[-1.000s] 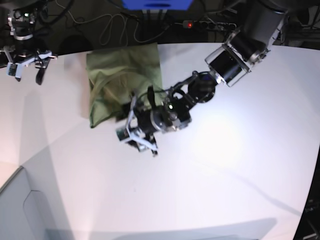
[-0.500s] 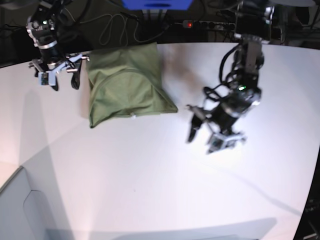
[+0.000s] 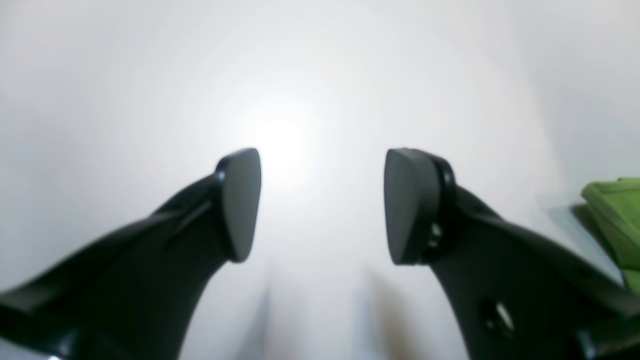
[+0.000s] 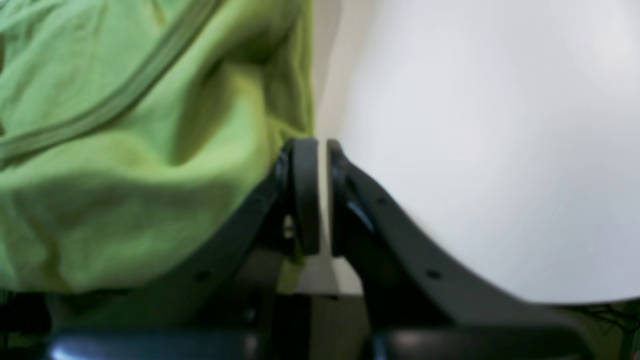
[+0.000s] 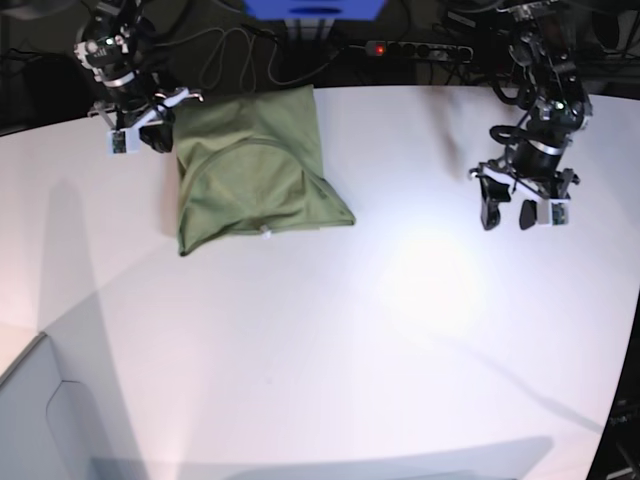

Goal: Fold the T-shirt properly
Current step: 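Release the bundle and lift both grippers away from it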

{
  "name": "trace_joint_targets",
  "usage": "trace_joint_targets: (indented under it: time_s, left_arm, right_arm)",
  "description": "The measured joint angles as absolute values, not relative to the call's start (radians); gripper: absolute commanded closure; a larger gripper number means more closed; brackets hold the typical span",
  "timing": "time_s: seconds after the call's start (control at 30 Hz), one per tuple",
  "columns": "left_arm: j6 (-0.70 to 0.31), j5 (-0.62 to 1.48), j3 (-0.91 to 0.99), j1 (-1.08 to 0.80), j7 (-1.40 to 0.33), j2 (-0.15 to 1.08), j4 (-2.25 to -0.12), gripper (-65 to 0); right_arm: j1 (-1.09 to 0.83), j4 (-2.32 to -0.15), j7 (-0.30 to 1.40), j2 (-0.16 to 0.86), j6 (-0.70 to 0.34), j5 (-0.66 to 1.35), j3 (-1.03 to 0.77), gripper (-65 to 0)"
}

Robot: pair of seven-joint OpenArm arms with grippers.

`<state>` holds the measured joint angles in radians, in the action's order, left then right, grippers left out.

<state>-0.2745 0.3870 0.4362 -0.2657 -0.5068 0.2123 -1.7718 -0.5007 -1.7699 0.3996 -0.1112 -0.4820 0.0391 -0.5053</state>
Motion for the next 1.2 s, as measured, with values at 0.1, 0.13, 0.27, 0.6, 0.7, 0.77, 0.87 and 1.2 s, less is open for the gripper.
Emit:
trace_joint_targets:
  time_s: [0.1,0.13,0.27,0.6,0.7,0.77,0.87,1.2]
  left_arm:
    - [-0.275,0.393,0.436,-0.265,-0.506,0.202,-1.772,-37.3]
    - [-0.274,0.393,0.434,-0.265,-0.506,0.201,-1.772,-37.3]
    - [-0.275,0.393,0.434,-0.260,-0.506,0.202,-1.772,-37.3]
    - [-0.274,0.393,0.434,-0.255,-0.506,0.202,-1.772,-37.3]
    - [-0.274,0.393,0.437,-0.257,-0.506,0.202,-1.772,-37.3]
    - [-0.274,0.393,0.437,-0.262,-0.506,0.205,-1.772,-37.3]
    - [-0.274,0.393,0.439,-0.266,-0.506,0.208,-1.772,-37.3]
    - [-0.278,0.393,0.530,-0.277,-0.503,0.211,-1.777,-37.2]
  right_arm:
    - [-0.522,-1.776,0.397,-0.108,-0.482,0.042,-0.486,0.0]
    - [-0.525,-1.777,0.400,-0.108,-0.482,0.042,-0.480,0.0]
    - [-0.551,-1.801,0.392,-0.105,-0.482,0.046,-0.461,0.0]
    - [-0.591,-1.843,0.400,-0.110,-0.482,0.046,-0.452,0.0]
    - [-0.591,-1.839,0.397,-0.111,-0.482,0.046,-0.450,0.0]
    - [-0.591,-1.820,0.389,-0.111,-0.482,0.046,-0.433,0.0]
    - [-0.598,-1.800,0.392,-0.111,-0.482,0.047,-0.412,0.0]
    - [-0.656,-1.866,0.345,-0.113,-0.482,0.046,-0.423,0.0]
